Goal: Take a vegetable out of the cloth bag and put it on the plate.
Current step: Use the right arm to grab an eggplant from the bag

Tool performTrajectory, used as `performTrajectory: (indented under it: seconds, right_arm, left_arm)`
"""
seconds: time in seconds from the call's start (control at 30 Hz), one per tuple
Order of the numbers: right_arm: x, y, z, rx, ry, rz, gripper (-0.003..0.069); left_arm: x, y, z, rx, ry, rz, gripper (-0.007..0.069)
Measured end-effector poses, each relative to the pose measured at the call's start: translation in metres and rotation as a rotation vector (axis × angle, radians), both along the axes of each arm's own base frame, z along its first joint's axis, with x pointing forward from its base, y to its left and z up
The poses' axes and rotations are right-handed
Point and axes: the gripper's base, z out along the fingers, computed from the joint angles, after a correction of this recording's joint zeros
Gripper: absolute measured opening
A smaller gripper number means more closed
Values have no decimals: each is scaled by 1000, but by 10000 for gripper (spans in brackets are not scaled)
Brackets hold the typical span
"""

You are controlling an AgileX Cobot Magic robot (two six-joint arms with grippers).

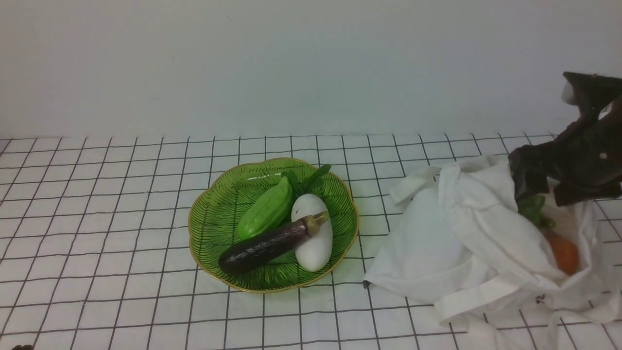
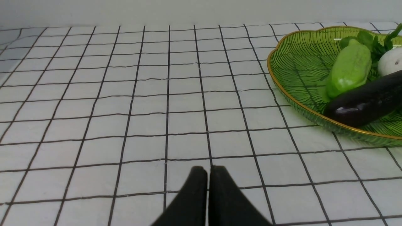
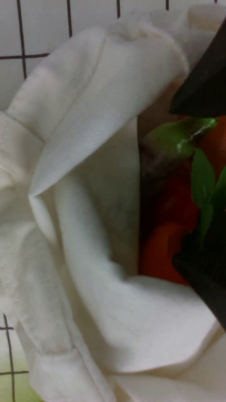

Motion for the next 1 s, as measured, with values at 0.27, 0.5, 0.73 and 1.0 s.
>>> performTrajectory:
  seconds: [0.27, 0.5, 0.73, 1.0]
  right_arm:
    - [8, 4, -20, 32, 52, 19, 468]
    - [4, 5, -10, 33, 24, 48, 42]
    - [-13, -1, 56, -22, -151, 51, -13]
    - [-18, -3, 51, -61, 13, 104, 8]
  left_arm:
    - [0, 0, 0, 0, 0, 0, -8]
    - [0, 0, 0, 5, 0, -2, -8]
    - [0, 0, 0, 5, 0, -2, -8]
    - [0, 0, 0, 0, 0, 0, -8]
